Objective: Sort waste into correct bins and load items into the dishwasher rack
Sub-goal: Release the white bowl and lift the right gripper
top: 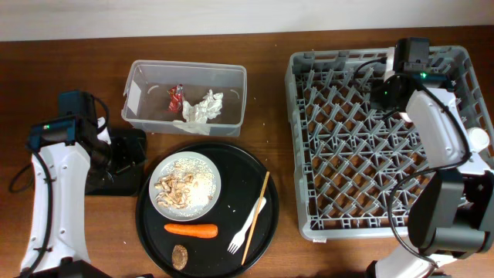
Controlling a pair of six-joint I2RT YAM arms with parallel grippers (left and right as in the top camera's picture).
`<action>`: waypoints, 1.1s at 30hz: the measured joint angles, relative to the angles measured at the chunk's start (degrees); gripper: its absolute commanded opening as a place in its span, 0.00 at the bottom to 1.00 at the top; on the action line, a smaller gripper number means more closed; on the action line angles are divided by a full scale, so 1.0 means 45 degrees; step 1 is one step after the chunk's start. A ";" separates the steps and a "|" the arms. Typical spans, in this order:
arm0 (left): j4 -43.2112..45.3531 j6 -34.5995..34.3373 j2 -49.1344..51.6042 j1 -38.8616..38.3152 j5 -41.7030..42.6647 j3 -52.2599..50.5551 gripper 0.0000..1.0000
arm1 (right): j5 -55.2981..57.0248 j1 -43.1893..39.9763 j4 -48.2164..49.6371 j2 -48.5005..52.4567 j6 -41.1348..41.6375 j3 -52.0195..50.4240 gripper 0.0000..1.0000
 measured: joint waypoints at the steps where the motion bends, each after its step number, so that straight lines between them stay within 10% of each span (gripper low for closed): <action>1: 0.0000 0.0000 0.0000 0.0000 0.0000 0.0000 0.99 | 0.0559 0.0000 0.0000 0.0000 0.0204 0.0000 0.40; 12: 0.0000 0.0000 0.0000 0.0000 0.0000 0.0000 0.99 | -0.0364 0.0000 -0.2132 -0.0068 0.0835 0.0000 0.47; 33: 0.0005 0.0000 0.0000 0.0000 0.0160 0.0000 0.99 | -0.0155 0.0083 0.0617 0.0005 0.0389 -0.0005 0.53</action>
